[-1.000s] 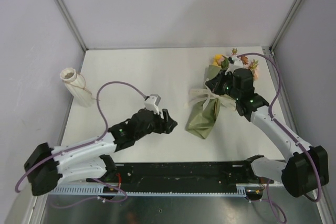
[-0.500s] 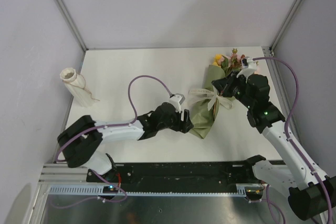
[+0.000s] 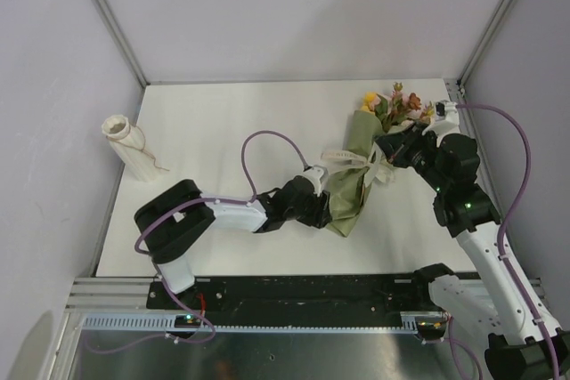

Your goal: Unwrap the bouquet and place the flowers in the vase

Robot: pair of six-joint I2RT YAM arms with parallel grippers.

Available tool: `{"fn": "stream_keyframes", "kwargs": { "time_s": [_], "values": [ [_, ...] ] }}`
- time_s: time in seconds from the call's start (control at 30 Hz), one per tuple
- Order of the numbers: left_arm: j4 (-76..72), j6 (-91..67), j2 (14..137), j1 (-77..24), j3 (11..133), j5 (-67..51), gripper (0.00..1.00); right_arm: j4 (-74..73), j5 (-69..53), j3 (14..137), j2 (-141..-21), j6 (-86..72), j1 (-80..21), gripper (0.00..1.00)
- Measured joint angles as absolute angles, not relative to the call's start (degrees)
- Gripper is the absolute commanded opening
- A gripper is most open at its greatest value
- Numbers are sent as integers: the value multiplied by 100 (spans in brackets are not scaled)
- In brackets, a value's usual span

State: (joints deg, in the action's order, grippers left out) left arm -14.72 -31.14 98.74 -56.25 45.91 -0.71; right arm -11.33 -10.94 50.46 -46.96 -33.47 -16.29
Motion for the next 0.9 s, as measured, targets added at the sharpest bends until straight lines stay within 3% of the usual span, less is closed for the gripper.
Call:
{"fn": "stream_keyframes", "kwargs": {
  "time_s": [0.17,0.23,0.5,0.9],
  "values": [
    [-1527,-3107,10020,-5640,4637,-64,13,-1286,-1085,5046,-4626,-3343,-1584,0],
    [-1527,-3131,10020,-5647,4637,-25,3,-1304,-1083,5043,-4628,-3343,-1570,0],
    [-1229,-3468,9266,-5651,4027,421,0,-1205,-1087,4952,-4788,-3347,-1496,0],
    [336,-4211,7734,-5822,3245,1625,0,-54,-1256,4952,-5771,-3870,-1865,0]
  ]
}}
